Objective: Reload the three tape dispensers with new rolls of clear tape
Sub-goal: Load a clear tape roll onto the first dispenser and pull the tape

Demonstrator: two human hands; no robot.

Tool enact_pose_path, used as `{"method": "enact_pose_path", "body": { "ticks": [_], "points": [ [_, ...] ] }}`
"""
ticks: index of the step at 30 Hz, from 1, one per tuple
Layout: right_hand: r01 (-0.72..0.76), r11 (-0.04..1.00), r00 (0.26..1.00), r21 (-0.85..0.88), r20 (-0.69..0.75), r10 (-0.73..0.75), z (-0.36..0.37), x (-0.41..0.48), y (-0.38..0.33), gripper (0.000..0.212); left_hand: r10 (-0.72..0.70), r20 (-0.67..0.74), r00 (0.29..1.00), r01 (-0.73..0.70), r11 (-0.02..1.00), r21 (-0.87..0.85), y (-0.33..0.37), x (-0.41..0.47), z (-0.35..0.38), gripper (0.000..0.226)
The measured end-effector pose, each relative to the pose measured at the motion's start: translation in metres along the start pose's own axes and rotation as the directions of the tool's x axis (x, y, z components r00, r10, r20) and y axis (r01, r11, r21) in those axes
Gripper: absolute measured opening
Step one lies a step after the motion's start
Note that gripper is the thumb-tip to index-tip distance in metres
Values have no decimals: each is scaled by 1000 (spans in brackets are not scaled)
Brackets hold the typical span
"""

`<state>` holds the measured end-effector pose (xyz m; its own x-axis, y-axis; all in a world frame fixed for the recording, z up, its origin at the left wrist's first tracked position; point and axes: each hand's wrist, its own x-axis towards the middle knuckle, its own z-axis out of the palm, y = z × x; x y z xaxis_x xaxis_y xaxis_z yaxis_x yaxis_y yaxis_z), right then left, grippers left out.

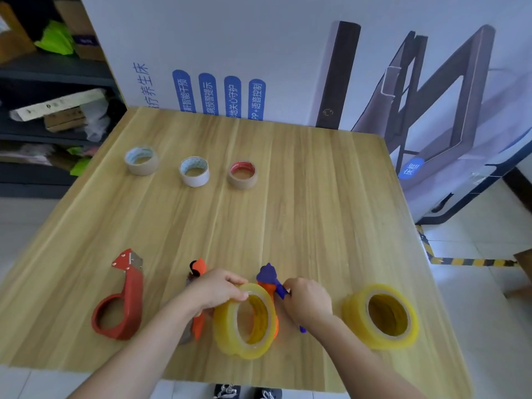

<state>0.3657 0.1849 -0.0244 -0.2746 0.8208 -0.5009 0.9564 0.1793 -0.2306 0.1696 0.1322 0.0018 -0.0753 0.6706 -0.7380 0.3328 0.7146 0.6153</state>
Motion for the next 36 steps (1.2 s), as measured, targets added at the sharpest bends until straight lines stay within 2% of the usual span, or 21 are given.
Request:
{"method": "enact_pose_path", "body": {
  "ticks": [4,9,15,18,21,24,25,28,31,32,33,36],
  "points": [
    [-6,1000,1000,11,13,5,-3,1,0,32,3,43,999,-3,1000,-8,5,2,-3,27],
    [-68,987,998,144,4,68,-3,-1,5,34,29,152,988,3,978,-208,0,4,5,29],
    [-60,976,997,211,-24,67,-3,-2,12,35,70,144,987,-26,957,-288,-11,19,27,31],
    [-45,968,997,249,-54,60,0,-5,10,33,89,104,991,-63,971,-229,-18,25,36,34],
    [-15,961,997,276,-75,37,6,-10,8,28,115,13,993,-114,992,-56,-28,31,43,38],
    [15,978,996,208,-89,4,14,-13,5,31,174,-78,982,-147,952,270,-34,36,44,40],
    [22,984,994,175,-105,-3,18,-14,4,31,182,-84,980,-146,935,324,-34,37,43,42],
    [97,995,951,17,-295,-87,28,-20,-2,31,165,-99,981,-119,924,362,-36,40,45,44],
    [299,945,806,-130,-496,-323,40,-29,-14,13,182,-129,975,-130,933,336,-38,41,48,42],
    [354,918,776,-180,-490,-396,44,-32,-18,14,190,-144,971,-136,937,322,-39,40,49,41],
    [381,900,778,-211,-453,-435,47,-35,-21,20,200,-160,967,-143,940,311,-39,40,49,40],
    [344,905,862,-250,-300,-410,53,-39,-29,39,215,-190,958,-155,945,287,-39,40,47,35]
  ]
}}
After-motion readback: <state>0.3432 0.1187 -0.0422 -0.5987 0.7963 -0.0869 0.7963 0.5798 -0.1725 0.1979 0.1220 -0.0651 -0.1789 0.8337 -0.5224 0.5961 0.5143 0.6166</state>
